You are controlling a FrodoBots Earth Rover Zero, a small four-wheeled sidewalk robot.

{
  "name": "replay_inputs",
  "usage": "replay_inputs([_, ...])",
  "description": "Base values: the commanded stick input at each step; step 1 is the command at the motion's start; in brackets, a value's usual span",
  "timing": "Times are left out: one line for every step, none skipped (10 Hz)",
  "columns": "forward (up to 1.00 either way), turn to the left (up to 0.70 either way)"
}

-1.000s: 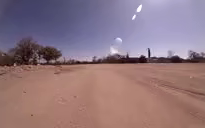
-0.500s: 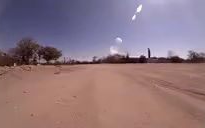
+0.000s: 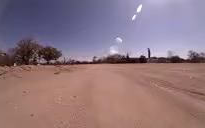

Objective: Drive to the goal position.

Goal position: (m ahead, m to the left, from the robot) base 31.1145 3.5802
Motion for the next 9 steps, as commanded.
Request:
replay_inputs([1.0, 0.0])
replay_inputs([1.0, 0.0])
replay_inputs([1.0, 0.0])
replay_inputs([1.0, 0.0])
replay_inputs([1.0, 0.0])
replay_inputs([1.0, 0.0])
replay_inputs([1.0, 0.0])
replay_inputs([1.0, 0.0])
replay_inputs([1.0, 0.0])
